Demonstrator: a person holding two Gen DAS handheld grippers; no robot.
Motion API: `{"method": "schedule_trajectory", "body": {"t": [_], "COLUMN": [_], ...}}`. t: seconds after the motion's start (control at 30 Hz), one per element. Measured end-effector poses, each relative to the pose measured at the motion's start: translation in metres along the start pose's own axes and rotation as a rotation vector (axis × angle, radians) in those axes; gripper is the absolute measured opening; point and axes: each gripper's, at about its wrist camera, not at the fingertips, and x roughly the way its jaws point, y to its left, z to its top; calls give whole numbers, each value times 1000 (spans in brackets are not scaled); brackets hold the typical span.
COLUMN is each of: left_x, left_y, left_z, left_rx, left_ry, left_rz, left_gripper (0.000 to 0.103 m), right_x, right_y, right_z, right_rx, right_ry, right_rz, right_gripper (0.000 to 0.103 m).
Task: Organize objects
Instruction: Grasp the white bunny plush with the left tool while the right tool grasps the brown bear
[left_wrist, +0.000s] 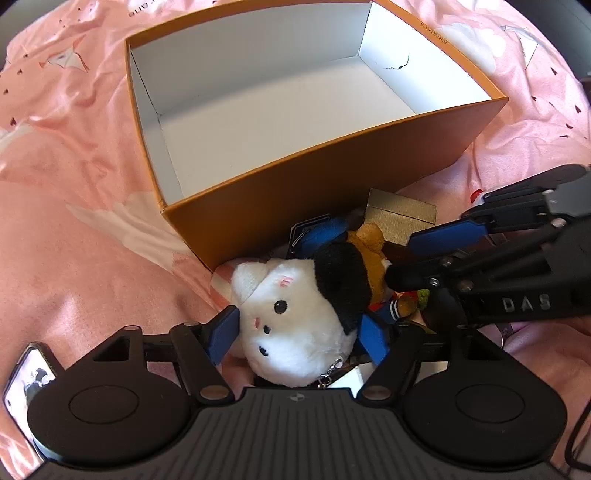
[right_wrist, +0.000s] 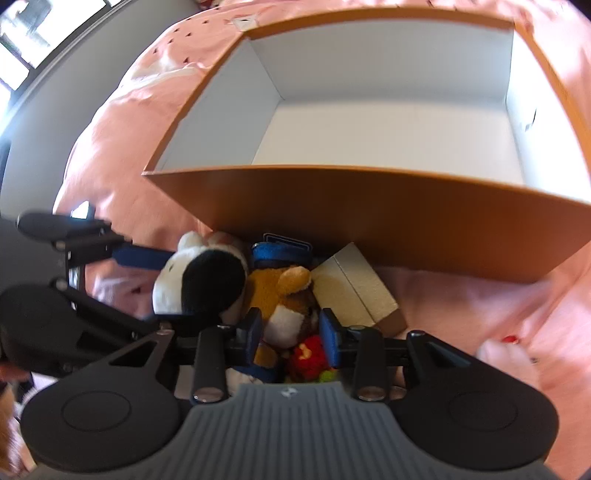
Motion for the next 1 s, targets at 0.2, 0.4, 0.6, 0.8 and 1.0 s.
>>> {"method": "schedule_trajectory", "body": {"t": [0.2,0.4,0.6,0.8,1.0], "left_x": [-5,-2,7,9,-24], "left_y": [12,17,13,-7,-8], "left_z": [-11,-9,-10,-15,-39], "left_rx": [-86,-123,-125,-57,-76], "left_ry": [-9,-10,-53,-107,-218], "left_rz": [-50,-65,-67,12,44], "left_gripper": [74,79,80,72,65], "right_x": [15,33,39,29,-7], "right_y": [1,1,-6,7,18], "right_z": [6,8,10,5,-5], "right_rx": [43,57,99,44,5], "right_ry": [20,76,72,28,-73], "right_rz": [52,37,74,44,39], "right_gripper": [45,47,46,36,33]}}
